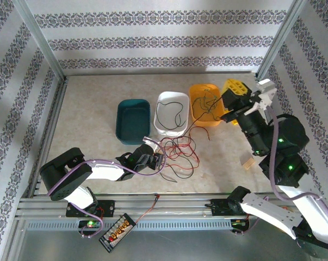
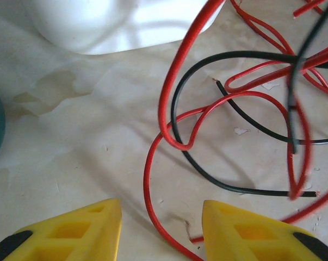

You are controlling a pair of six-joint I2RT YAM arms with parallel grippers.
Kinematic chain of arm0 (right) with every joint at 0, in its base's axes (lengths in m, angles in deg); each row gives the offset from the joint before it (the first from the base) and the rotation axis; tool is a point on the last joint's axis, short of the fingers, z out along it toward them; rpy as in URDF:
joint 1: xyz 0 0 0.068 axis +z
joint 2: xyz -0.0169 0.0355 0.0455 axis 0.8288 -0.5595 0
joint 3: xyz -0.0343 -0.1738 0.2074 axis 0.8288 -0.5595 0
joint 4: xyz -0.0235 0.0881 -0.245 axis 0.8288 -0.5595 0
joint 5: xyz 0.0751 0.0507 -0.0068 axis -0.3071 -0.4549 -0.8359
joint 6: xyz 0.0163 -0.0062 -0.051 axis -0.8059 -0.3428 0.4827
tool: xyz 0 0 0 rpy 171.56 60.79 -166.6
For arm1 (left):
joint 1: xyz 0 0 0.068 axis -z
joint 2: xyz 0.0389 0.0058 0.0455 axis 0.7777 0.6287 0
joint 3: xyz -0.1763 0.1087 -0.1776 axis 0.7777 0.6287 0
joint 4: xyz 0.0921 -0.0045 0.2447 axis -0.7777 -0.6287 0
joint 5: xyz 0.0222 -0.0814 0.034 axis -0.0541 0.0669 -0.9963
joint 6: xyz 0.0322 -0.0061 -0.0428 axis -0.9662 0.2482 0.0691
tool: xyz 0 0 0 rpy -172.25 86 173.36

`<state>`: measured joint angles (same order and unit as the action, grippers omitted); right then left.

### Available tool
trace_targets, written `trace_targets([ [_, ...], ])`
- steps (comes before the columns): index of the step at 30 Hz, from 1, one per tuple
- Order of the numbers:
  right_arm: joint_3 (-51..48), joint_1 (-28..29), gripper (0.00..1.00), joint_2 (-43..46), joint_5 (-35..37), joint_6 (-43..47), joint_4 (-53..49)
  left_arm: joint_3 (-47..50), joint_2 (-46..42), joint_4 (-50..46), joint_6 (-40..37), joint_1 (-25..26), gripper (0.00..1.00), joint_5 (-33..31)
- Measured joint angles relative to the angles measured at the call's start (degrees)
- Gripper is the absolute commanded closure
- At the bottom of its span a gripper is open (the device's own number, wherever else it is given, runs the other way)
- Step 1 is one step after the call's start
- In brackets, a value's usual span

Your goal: Untangle the cables

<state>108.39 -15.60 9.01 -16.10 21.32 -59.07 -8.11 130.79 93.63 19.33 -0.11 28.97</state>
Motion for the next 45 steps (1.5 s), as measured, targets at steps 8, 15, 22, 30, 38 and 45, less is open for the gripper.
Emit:
trace_targets([
  [8, 5.42, 0.0, 1.0, -0.04, -2.43, 3.54, 4.72, 0.02, 0.92, 0.0, -0.02, 0.0, 0.57, 0.0],
  [15, 9.09, 0.0, 1.0, -3.74, -5.18, 5.44, 11.76, 0.02, 1.97, 0.02, -0.04, 0.0, 0.57, 0.0],
  [22, 12.81, 0.0, 1.0, -11.76, -4.57, 5.66, 15.21, 0.02, 2.78, 0.02, -0.07, 0.0, 0.57, 0.0],
  [30, 27.91, 0.0, 1.0, -23.54, -3.41, 3.89, -5.18, 1.05, 1.36, 0.04, -0.17, 0.02, 0.52, 0.28],
  [38, 23.76, 0.0, 1.0, -21.18, -5.22, 0.87, -15.85, -1.36, -6.19, 0.94, -3.37, 0.13, 0.33, 6.32],
  [45, 21.57, -2.21, 1.0, -15.93, -8.9, -2.38, -17.03, -13.64, 0.68, 1.31, -9.29, 0.87, 0.28, 10.91],
])
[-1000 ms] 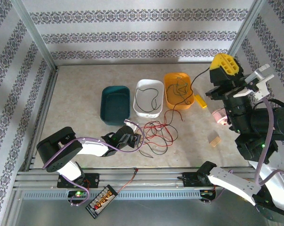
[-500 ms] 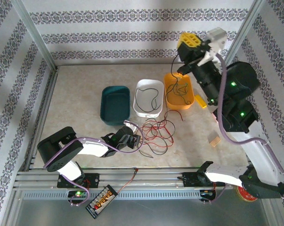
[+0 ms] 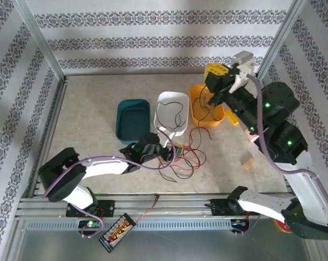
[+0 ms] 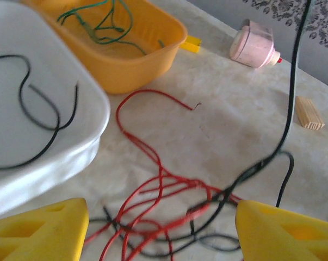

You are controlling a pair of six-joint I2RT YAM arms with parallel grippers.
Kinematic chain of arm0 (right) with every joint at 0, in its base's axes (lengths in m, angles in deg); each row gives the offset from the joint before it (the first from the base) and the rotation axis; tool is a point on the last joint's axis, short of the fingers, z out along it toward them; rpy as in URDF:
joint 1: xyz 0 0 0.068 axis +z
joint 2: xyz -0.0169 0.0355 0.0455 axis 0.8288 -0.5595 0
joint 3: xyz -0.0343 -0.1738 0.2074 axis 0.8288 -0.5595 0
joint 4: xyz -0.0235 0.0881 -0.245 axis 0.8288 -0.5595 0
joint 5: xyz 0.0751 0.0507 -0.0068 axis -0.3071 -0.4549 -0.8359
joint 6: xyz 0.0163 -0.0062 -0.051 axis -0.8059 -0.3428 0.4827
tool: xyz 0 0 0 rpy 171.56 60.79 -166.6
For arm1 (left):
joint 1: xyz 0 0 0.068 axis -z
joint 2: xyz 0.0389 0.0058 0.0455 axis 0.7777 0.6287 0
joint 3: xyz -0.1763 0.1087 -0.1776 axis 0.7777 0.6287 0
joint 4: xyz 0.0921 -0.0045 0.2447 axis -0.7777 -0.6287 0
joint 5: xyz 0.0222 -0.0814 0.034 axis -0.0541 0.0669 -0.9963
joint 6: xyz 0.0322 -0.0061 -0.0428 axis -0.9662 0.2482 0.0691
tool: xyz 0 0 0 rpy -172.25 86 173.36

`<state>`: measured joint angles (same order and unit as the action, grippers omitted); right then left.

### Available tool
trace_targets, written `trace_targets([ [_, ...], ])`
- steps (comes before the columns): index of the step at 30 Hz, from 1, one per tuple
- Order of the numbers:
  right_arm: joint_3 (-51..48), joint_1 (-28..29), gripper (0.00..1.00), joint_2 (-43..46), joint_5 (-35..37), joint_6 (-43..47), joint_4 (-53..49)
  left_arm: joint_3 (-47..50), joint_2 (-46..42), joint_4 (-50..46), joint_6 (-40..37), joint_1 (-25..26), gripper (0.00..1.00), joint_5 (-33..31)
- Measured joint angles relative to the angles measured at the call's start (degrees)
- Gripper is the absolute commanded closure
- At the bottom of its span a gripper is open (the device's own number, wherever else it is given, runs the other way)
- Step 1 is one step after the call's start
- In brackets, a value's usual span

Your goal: Untangle the cables

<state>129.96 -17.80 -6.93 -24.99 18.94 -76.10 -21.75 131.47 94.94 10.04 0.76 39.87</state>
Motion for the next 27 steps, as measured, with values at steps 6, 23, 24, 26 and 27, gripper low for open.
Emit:
trace_targets([
  [6, -0.48, -4.07, 1.0, 3.15, -3.61, -3.56, -0.17, -7.1, 12.5, 0.0, -1.55, 0.15, 0.71, 1.4],
  [23, -3.98, -8.09, 1.0, 9.79, 2.34, 0.26, 9.2, 4.07, 10.54, -1.31, 4.17, 0.33, 0.85, -12.07],
  [24, -3.45, -8.09, 1.0, 9.64, 2.32, 0.46, 9.81, 4.79, 10.1, -1.31, 4.55, 0.33, 0.84, -12.57],
  [26, -2.21, -8.09, 1.0, 8.81, 2.08, 0.48, 10.97, 5.9, 9.49, -1.27, 5.14, 0.33, 0.83, -13.11],
  [27, -1.66, -8.09, 1.0, 8.17, 1.75, 0.44, 11.56, 6.29, 9.2, -1.2, 5.38, 0.33, 0.83, -13.31],
])
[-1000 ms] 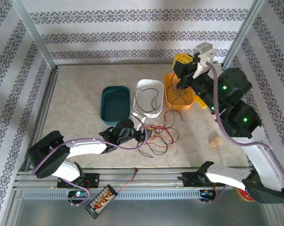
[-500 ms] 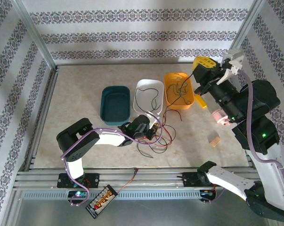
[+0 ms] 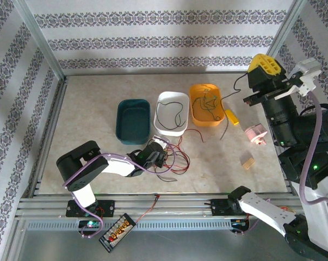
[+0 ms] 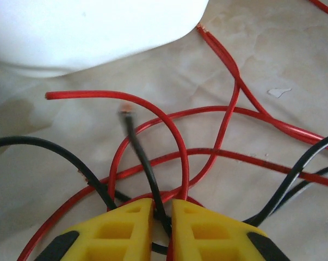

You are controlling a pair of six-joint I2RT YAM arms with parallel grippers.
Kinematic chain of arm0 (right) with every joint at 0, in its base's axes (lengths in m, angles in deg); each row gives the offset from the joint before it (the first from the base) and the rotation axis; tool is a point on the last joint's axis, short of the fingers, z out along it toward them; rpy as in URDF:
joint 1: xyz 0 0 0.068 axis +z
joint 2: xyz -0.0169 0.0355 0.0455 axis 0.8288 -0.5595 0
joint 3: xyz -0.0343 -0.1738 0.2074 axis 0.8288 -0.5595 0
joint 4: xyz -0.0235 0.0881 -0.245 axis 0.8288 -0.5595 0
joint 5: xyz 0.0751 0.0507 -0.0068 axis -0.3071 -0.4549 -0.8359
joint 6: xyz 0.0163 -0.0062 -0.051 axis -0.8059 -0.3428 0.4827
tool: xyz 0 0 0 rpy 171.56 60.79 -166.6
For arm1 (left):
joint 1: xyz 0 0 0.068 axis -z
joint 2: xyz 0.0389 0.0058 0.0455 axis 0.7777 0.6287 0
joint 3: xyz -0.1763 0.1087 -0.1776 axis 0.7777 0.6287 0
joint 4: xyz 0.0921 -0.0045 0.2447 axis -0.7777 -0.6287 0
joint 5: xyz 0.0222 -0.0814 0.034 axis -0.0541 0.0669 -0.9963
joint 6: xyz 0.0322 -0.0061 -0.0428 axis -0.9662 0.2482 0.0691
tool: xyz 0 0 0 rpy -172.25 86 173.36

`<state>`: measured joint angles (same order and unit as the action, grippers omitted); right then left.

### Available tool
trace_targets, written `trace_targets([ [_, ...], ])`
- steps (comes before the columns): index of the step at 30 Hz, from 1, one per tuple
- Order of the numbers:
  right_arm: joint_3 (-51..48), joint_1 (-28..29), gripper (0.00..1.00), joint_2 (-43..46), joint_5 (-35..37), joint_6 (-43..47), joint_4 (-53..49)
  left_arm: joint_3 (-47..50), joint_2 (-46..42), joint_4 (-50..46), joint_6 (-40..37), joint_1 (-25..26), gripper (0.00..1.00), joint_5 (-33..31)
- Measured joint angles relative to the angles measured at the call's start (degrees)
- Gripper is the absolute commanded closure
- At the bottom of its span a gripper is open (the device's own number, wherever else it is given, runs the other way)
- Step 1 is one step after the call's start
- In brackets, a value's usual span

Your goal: Untangle the cables

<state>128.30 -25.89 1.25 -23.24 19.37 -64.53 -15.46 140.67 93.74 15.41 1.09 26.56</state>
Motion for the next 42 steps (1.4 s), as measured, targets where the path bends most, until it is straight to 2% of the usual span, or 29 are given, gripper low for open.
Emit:
trace_targets([
  [7, 3.15, -0.74, 1.0, -9.88, -3.17, -0.37, 2.8, 2.56, -2.43, 0.07, 1.36, 0.0, 0.76, -1.31],
  [13, 3.45, -1.27, 1.0, -20.44, -2.99, 1.38, 3.37, 4.17, -4.48, 0.04, 2.4, 0.0, 0.68, -2.19],
  [18, 0.92, -1.51, 1.0, -24.57, -2.4, 2.01, 4.74, 5.14, -5.79, 0.02, 2.91, 0.0, 0.63, -2.91],
  [26, -3.98, -2.64, 1.0, -30.1, -1.36, 1.53, 8.96, 6.56, -6.86, -0.09, 3.91, 0.0, 0.6, -4.31],
  [37, -19.63, -2.99, 1.0, -38.69, -1.51, -8.02, 10.14, 6.62, -7.39, -0.13, 4.13, 0.0, 0.57, -5.29],
  [42, -22.23, -2.99, 1.0, -44.19, -3.72, -13.68, 9.79, 6.62, -7.39, -0.13, 4.13, 0.0, 0.57, -5.31],
])
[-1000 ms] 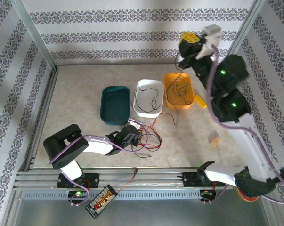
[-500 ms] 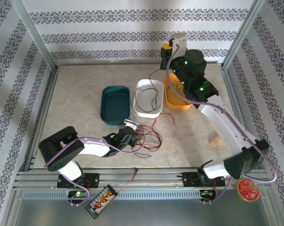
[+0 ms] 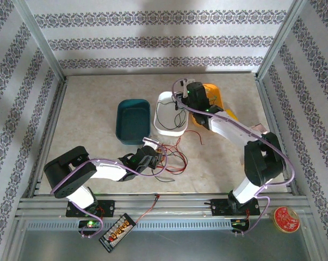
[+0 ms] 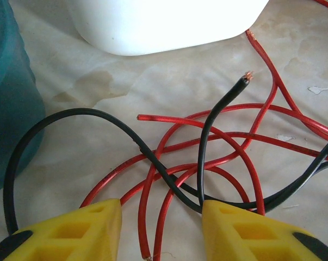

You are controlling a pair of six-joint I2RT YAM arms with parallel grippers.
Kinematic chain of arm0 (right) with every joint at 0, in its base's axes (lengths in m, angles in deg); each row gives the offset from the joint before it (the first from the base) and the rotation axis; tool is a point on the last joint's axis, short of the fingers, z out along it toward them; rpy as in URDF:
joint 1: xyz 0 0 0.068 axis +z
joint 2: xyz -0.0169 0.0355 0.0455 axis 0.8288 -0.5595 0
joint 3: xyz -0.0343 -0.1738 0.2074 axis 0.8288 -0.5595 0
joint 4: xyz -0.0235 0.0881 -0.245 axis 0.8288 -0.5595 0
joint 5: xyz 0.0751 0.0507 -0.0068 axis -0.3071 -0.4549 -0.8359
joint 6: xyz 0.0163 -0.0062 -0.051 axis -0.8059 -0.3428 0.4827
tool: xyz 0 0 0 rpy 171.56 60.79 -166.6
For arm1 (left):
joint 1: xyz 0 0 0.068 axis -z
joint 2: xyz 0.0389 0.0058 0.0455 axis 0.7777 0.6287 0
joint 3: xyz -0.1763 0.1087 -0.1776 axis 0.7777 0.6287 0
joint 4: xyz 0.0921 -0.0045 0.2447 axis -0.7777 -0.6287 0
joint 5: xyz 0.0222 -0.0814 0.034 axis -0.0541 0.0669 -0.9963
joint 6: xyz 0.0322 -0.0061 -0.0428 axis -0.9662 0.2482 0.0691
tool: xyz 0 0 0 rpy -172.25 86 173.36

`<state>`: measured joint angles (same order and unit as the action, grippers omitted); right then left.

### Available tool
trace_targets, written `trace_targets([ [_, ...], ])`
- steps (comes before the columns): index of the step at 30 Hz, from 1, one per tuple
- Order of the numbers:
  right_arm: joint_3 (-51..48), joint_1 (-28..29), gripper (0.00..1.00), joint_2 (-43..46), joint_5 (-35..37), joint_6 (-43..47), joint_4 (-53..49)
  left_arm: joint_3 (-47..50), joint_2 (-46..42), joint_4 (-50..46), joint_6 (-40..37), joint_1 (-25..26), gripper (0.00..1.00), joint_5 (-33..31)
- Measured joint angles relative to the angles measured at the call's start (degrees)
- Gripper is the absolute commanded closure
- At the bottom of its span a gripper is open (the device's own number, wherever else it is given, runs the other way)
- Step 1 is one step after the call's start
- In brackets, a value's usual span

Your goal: Untangle the cables

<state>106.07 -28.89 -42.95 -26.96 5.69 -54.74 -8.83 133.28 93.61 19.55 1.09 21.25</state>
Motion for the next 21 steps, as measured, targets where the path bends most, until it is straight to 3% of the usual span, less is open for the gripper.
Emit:
trace_targets([
  [9, -0.02, 0.0, 1.0, -7.82, -7.15, -9.01, 0.83, 0.0, -0.81, -0.02, 0.02, 0.0, 0.57, -0.04],
  [10, -0.02, 0.0, 0.97, -8.33, -7.17, -9.77, 0.81, 0.02, -1.05, -0.02, 0.04, 0.0, 0.57, -0.04],
  [13, -0.02, 0.0, 0.65, -8.83, -6.73, -11.72, 0.46, 0.22, -1.68, 0.0, 0.07, 0.0, 0.57, -0.04],
  [16, -0.33, 0.0, 0.54, -8.52, -5.16, -12.85, 0.44, 0.55, -2.49, 0.0, 0.2, 0.0, 0.56, -0.11],
  [21, -3.02, 0.0, 0.5, -4.37, -1.75, -13.29, -0.31, 0.85, -4.22, 0.0, 0.2, 0.0, 0.55, -1.03],
])
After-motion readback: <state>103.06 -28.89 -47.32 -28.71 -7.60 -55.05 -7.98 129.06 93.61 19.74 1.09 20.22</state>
